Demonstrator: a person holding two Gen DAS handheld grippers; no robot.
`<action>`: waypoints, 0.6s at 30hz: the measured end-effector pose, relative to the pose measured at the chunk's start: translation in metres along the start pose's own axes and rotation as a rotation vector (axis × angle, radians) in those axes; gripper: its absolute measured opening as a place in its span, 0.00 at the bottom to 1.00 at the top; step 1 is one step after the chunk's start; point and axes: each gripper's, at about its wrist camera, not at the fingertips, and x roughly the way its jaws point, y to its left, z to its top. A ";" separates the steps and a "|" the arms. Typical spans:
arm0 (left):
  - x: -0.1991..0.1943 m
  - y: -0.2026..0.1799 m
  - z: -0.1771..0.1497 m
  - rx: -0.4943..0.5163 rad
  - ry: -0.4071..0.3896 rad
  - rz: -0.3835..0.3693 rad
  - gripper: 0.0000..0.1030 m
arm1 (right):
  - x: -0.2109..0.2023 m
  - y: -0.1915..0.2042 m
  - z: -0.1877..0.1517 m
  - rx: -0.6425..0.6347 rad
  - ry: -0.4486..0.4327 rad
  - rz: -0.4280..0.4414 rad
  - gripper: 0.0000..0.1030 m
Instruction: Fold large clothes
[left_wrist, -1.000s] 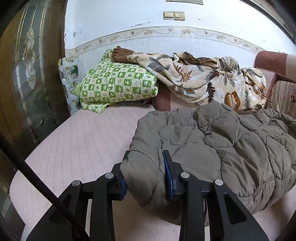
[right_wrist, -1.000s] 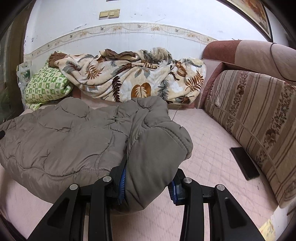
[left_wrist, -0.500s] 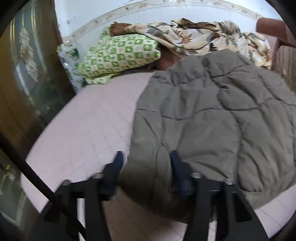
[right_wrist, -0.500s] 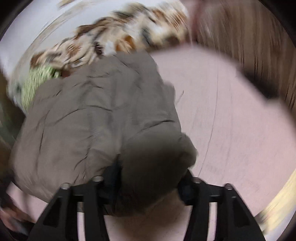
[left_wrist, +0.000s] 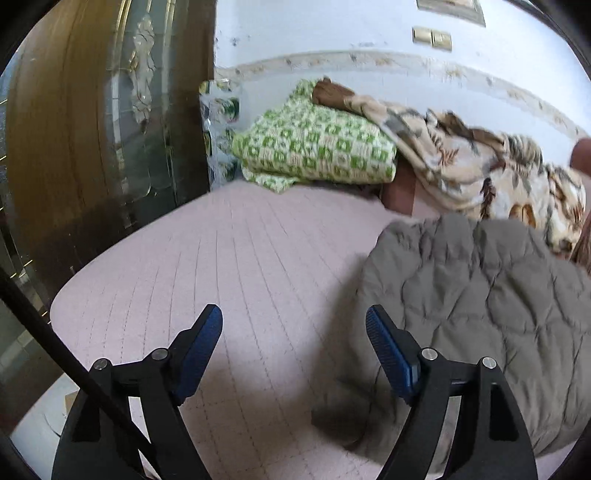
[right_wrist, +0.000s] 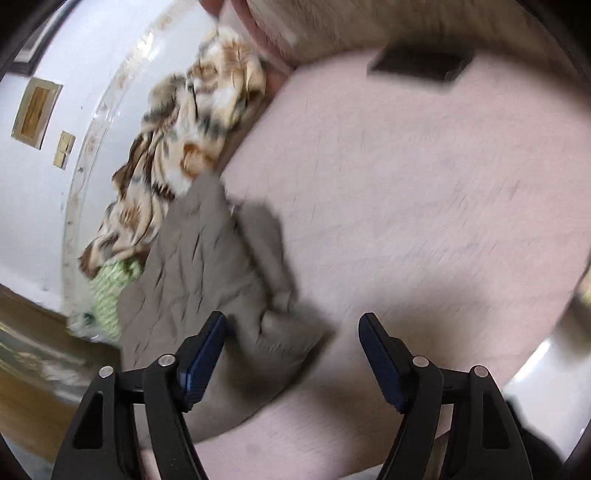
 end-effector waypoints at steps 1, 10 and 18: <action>-0.001 -0.003 0.002 0.000 -0.003 -0.019 0.78 | -0.005 0.008 0.000 -0.044 -0.026 -0.007 0.75; -0.025 -0.118 -0.008 0.234 -0.067 -0.312 0.78 | 0.025 0.121 -0.044 -0.603 -0.111 -0.119 0.48; 0.014 -0.178 -0.043 0.424 0.114 -0.285 0.78 | 0.066 0.099 -0.044 -0.564 0.039 -0.243 0.48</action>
